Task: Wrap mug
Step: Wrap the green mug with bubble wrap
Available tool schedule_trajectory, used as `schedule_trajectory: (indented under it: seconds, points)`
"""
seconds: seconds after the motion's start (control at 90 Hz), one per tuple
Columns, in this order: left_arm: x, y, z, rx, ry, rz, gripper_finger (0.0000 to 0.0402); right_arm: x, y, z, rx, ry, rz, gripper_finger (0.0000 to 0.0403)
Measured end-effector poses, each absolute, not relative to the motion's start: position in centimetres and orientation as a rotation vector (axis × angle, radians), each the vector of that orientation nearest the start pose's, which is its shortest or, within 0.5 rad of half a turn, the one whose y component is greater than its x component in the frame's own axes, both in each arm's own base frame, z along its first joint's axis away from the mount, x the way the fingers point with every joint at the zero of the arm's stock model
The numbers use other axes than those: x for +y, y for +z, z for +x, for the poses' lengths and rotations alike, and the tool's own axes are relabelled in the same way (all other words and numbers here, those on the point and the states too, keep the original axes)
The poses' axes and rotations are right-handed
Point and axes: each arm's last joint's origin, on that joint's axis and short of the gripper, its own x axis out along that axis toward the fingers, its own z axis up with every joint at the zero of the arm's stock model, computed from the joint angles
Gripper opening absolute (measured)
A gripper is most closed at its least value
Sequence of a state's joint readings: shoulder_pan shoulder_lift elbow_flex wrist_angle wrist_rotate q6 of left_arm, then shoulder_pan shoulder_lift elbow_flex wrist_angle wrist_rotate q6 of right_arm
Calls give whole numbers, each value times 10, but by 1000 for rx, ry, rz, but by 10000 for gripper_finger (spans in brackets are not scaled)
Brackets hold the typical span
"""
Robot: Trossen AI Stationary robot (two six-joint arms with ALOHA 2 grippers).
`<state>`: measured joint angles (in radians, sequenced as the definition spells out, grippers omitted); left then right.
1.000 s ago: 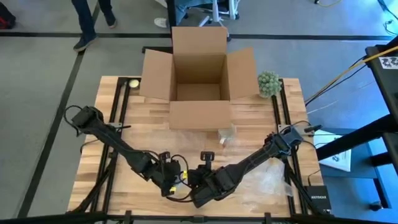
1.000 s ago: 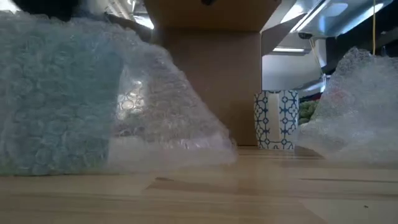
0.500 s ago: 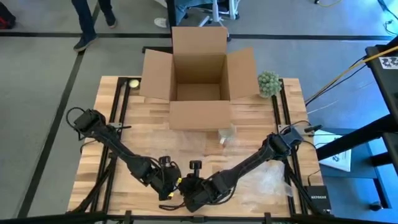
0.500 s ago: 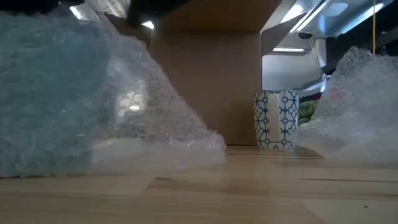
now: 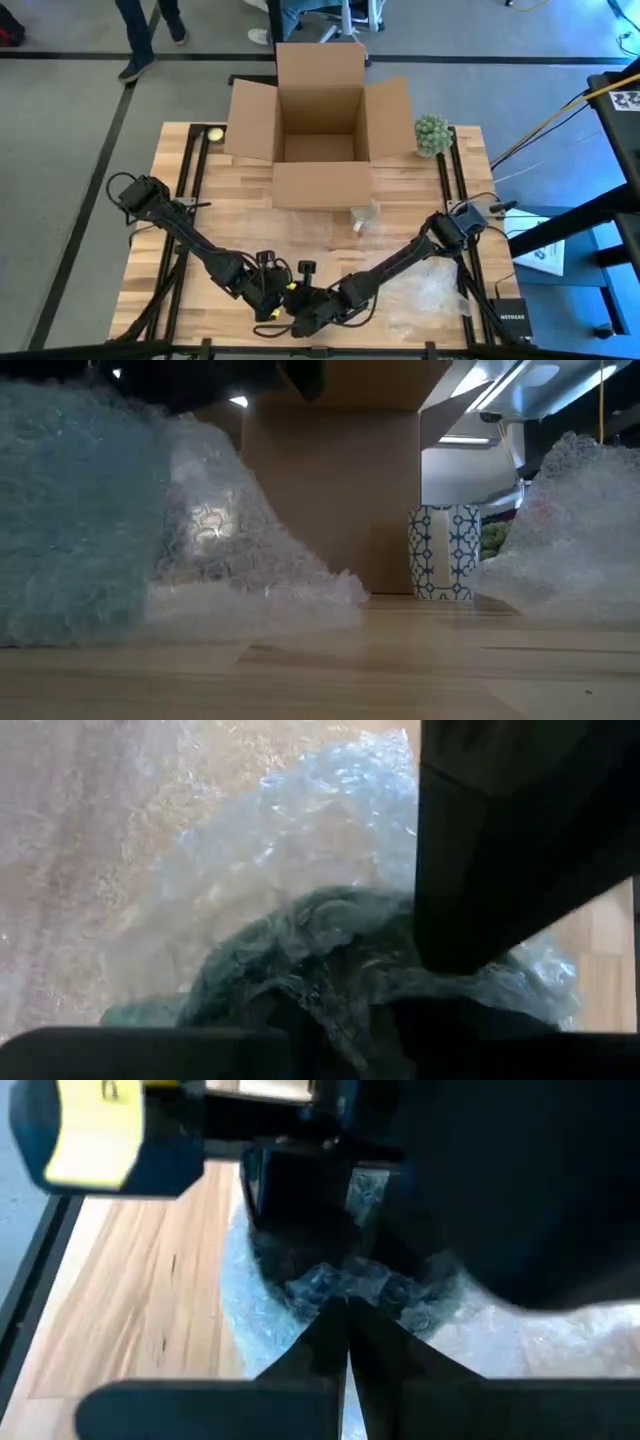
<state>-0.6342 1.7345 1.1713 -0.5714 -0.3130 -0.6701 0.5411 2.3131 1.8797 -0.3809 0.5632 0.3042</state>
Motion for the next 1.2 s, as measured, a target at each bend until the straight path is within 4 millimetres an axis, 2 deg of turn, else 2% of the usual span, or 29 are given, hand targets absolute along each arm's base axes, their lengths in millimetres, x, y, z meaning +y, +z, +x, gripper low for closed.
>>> schedule_trajectory:
  seconds: [0.311, 0.478, 0.622, 0.711, 1.067, 1.2]
  points:
    - [-187, 238, 265, 973, 14, -151, 98, 249, 182, 444, 687, -107, -133, 1]
    - [-181, 254, 257, 930, 22, -161, 98, 249, 182, 444, 691, -102, -136, 1]
    - [-181, 258, 258, 882, 36, -163, 98, 249, 182, 444, 694, -97, -135, 1]
    - [-182, 253, 261, 898, 43, -153, 98, 250, 182, 444, 695, -92, -146, 1]
    - [-197, 194, 278, 1085, 48, -90, 98, 250, 182, 444, 694, -90, -148, 1]
    - [-198, 184, 283, 1115, 52, -86, 97, 250, 182, 444, 694, -88, -148, 1]
